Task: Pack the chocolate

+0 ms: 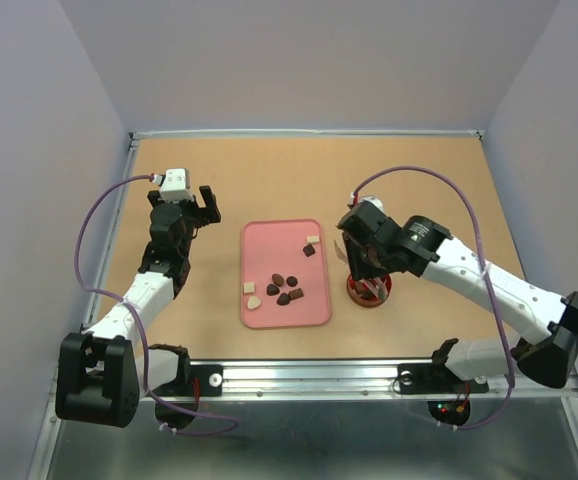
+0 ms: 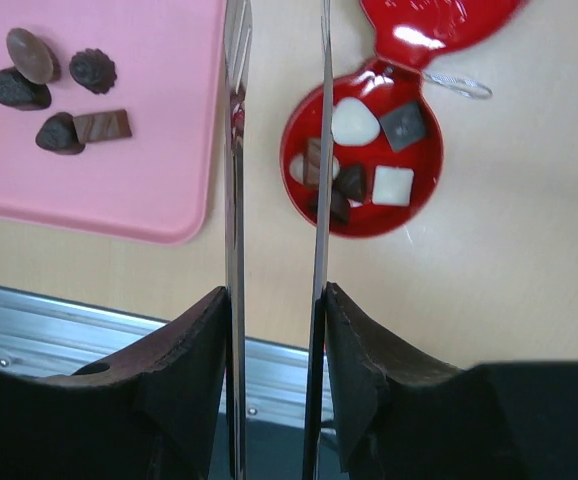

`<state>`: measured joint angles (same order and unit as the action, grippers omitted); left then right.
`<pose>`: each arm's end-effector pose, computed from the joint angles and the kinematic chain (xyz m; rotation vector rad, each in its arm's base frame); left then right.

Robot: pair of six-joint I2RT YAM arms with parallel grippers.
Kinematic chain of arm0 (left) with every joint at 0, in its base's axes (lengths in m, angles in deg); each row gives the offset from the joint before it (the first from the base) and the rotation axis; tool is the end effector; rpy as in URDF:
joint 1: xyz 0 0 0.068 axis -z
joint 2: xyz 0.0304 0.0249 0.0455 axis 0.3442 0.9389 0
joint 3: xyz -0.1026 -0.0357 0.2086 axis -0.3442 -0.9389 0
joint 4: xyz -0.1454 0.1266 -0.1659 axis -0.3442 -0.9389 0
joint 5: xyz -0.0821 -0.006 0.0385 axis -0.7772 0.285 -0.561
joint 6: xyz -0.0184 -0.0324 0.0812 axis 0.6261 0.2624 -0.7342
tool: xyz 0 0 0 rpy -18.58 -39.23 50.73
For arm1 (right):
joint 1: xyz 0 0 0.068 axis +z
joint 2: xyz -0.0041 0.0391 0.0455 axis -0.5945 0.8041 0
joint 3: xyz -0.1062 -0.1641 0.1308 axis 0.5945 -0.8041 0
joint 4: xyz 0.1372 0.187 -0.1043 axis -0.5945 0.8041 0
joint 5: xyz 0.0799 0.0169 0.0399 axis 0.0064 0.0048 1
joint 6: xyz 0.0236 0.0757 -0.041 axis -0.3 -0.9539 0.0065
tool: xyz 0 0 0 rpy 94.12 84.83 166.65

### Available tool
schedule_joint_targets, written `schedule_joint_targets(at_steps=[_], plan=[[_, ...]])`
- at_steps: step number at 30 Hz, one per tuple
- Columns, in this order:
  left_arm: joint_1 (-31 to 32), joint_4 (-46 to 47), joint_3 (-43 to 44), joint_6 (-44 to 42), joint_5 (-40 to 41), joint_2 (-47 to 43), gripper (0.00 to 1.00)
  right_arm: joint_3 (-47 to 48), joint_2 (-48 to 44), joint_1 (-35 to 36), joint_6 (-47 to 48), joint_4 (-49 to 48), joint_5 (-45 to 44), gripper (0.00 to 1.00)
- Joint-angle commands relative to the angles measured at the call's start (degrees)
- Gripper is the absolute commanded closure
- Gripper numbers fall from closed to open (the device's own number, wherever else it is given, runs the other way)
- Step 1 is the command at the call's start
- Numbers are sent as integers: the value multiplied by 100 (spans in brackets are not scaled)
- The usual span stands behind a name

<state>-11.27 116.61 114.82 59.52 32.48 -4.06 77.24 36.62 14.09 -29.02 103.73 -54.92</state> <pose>0.3043 -0.0405 0.2370 0.0000 1.5786 -0.1064 0.1810 0.1795 0.2590 -0.2745 2.5699 0.0903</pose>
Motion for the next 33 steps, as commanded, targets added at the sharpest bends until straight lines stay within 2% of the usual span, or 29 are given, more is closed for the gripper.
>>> schedule_joint_targets(at_steps=[1, 12, 18, 29, 33], plan=[[-34, 157, 117, 38, -31, -143, 4, 332, 375, -47, 569, -818, -40, 53], [-42, 165, 143, 30, -40, -82, 4, 367, 1280, -266, 1123, -1944, 795, 51], [-34, 165, 143, 29, -23, -55, 4, 446, 1658, -381, 1308, -2085, 988, 51], [-34, 165, 169, 12, -14, 7, 4, 297, 1817, -451, 1370, -2129, 1129, 50], [-34, 165, 169, 12, -23, 15, 4, 209, 1870, -460, 1370, -2120, 1217, 54]])
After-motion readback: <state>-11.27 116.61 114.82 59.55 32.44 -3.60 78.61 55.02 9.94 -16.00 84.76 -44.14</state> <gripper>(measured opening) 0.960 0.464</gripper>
